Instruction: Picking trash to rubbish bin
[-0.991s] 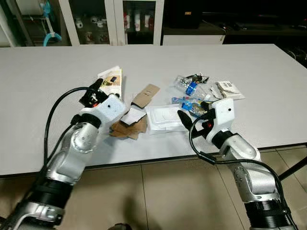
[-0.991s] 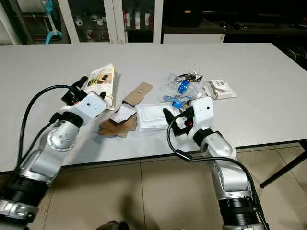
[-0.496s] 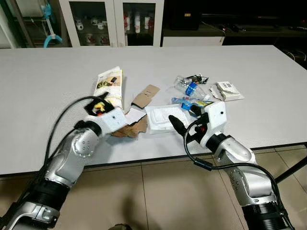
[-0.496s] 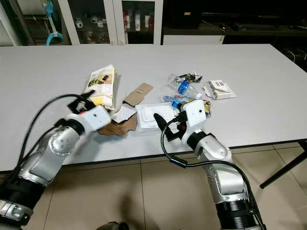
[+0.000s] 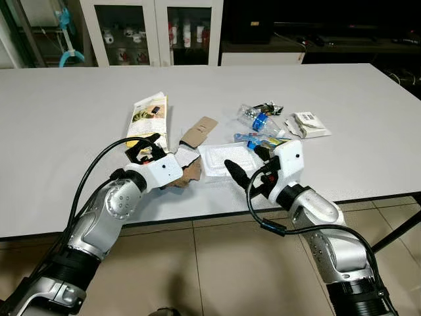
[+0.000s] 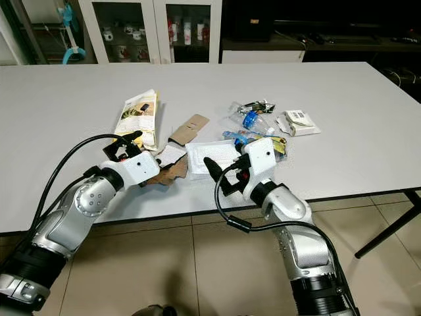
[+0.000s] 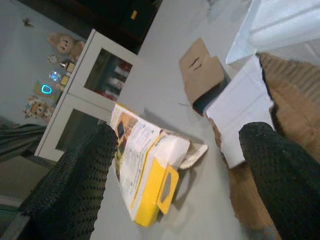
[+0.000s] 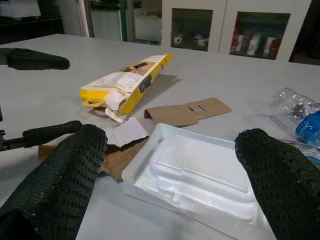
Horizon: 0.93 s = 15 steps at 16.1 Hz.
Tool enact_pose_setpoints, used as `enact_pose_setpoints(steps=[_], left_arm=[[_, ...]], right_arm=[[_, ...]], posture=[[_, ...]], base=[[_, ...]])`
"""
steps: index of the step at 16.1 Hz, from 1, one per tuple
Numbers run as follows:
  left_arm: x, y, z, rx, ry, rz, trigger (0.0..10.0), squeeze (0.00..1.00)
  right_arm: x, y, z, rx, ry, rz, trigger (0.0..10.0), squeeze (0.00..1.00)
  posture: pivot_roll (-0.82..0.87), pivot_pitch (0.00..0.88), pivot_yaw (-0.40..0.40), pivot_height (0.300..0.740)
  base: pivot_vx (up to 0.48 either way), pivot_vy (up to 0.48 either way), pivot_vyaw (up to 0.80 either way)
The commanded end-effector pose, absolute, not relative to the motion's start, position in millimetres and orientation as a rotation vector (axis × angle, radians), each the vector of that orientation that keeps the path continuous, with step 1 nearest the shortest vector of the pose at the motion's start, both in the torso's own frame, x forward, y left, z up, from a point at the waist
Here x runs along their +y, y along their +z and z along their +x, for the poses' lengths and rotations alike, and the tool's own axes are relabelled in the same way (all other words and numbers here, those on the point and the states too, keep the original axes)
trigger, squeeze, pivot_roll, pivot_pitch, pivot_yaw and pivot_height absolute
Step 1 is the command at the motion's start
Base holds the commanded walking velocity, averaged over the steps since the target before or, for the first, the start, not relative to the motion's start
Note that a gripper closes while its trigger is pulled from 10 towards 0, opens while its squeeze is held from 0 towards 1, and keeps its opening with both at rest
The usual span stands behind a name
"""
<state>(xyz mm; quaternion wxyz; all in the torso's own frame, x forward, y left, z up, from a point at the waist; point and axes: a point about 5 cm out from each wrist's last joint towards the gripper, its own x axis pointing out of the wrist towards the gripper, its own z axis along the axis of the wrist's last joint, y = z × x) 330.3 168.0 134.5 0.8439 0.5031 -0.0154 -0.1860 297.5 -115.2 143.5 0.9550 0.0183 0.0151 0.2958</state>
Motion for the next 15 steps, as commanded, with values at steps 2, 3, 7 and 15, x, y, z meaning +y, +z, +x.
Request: enact_pose_setpoints(steps=[2,3,7,15], left_arm=[[179.6,132.5,332.0,0.023,-0.37,1.13,10.0,1.0],[181.4,131.8,331.8,0.031,-0.368,1.143,10.0,1.0],[193.5,134.0,336.3,0.081,-0.308,1.229,10.0,1.0],[167.7,137.2,341.3,0.051,-0.246,0.92,10.0,0.0]], right_arm=[[-116.3,149.8,297.7,0.014,0.614,0.042,10.0,0.0],[-116.6,149.6,297.6,0.014,0.613,0.043,10.0,0.0],[-117.8,150.5,298.0,0.015,0.613,0.039,10.0,0.0],[-119.5,149.7,293.9,0.025,0.61,0.041,10.0,0.0]], posture=[[-0.02,0.012,-0.012,0.74],[-0.02,0.012,-0.012,0.74],[-0.02,0.011,-0.02,0.74],[-0.04,0.042,-0.021,0.74]], base=[[0.0,0.0,0.0],[0.0,0.0,0.0],[0.0,0.0,0.0],[0.0,0.0,0.0]])
